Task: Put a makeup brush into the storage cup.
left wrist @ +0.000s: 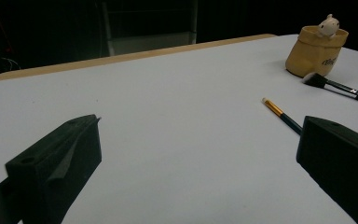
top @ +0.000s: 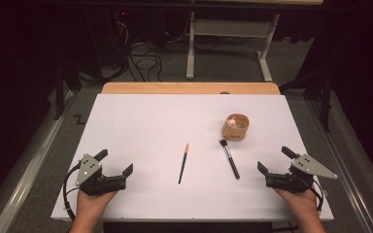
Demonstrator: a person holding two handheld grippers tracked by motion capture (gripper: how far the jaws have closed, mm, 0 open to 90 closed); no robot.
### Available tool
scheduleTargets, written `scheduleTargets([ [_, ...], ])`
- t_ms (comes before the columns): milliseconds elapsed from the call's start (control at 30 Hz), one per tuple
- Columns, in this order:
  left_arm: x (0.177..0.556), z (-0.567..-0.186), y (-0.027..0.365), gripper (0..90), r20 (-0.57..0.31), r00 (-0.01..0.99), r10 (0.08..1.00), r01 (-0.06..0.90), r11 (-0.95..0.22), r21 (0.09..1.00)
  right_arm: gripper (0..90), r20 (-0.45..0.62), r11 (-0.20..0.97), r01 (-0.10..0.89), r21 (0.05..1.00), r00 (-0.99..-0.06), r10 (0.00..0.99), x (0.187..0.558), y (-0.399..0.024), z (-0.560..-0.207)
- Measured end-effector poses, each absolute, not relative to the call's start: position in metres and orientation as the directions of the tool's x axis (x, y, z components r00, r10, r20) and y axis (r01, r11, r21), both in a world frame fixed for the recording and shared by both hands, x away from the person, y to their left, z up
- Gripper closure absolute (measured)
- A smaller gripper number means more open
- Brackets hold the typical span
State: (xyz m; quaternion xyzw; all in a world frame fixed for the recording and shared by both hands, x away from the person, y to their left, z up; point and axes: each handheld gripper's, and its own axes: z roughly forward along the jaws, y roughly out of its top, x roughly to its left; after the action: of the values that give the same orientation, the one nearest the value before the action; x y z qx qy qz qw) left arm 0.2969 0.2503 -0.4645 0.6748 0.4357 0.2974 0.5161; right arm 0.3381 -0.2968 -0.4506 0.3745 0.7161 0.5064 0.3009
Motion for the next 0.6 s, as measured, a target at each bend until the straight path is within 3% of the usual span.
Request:
scheduleTargets([
  [600,0.2963,-0.4622,0.2523,0.8,-0.046,0.451,0.891,0.276,-0.09,0.957,0.3,-0.061,0.213,0.224,0.951,-0.541,0.839,0.3374,-0.2943,-0.4496],
])
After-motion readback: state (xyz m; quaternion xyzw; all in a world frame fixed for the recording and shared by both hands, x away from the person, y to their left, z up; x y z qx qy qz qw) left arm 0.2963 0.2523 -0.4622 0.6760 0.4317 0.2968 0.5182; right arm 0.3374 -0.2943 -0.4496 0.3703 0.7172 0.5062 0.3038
